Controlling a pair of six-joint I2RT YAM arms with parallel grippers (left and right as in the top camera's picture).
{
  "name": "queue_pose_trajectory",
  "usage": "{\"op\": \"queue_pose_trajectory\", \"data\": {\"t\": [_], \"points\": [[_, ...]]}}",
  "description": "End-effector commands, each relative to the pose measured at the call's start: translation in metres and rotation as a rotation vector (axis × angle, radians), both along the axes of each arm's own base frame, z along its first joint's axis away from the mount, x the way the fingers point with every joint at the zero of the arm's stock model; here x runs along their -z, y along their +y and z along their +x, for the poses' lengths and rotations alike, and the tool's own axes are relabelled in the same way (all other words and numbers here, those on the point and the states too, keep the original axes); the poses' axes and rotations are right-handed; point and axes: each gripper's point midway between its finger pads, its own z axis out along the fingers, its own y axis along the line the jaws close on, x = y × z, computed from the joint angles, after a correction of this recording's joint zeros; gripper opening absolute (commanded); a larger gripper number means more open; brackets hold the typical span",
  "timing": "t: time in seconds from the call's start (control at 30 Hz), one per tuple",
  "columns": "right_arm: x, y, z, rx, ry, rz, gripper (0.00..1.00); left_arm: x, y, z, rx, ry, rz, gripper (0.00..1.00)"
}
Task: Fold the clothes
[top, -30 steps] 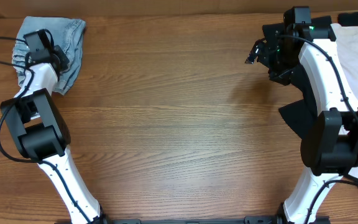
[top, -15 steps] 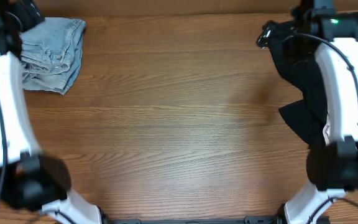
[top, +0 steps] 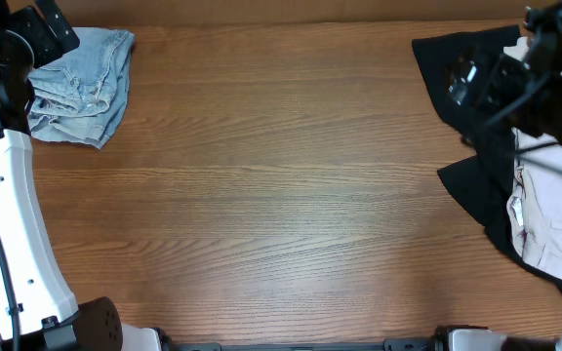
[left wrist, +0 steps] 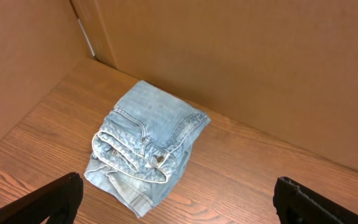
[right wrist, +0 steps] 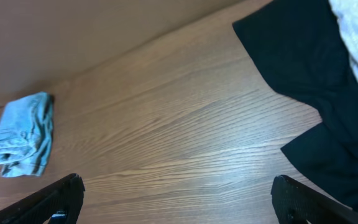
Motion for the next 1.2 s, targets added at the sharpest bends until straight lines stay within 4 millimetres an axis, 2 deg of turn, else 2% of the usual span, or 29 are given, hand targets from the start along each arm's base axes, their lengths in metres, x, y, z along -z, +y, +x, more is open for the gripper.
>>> {"op": "queue_pose_trajectory", "data": {"t": [0.0,0.1,0.3,0.4,0.63,0.73,0.83,0.93,1.17], "points": [[-0.031,0.007,-0.03,-0.033,-0.091,0.022,1.0,0.009,-0.001,0.003,0.01,0.023,-0.011,1.0],[-0.043,0.019,-0.048,-0.085,-0.124,0.068,1.0,0.014,-0.001,0.002,0.01,0.041,-0.016,1.0],[-0.047,0.019,-0.053,-0.084,-0.14,0.066,1.0,0.014,-0.001,0.002,0.01,0.043,-0.016,1.0],[-0.041,0.019,-0.056,-0.083,-0.108,0.068,1.0,0.014,-0.001,0.002,0.01,0.043,-0.016,1.0],[-0.055,0.024,-0.051,-0.118,-0.177,0.079,1.0,0.014,-0.002,0.002,0.01,0.043,-0.016,1.0],[-0.065,0.024,-0.039,-0.12,-0.235,0.074,1.0,0.014,-0.002,0.002,0.01,0.043,-0.016,1.0],[-0.067,0.019,-0.027,-0.099,-0.261,0.054,1.0,0.014,-0.002,0.002,0.01,0.043,-0.016,1.0],[-0.064,0.008,-0.024,-0.043,-0.273,0.009,1.0,0.014,-0.002,0.002,0.01,0.043,-0.016,1.0],[-0.053,-0.007,-0.038,0.025,-0.373,-0.046,1.0,0.014,-0.002,0.002,0.01,0.043,-0.016,1.0]]}}
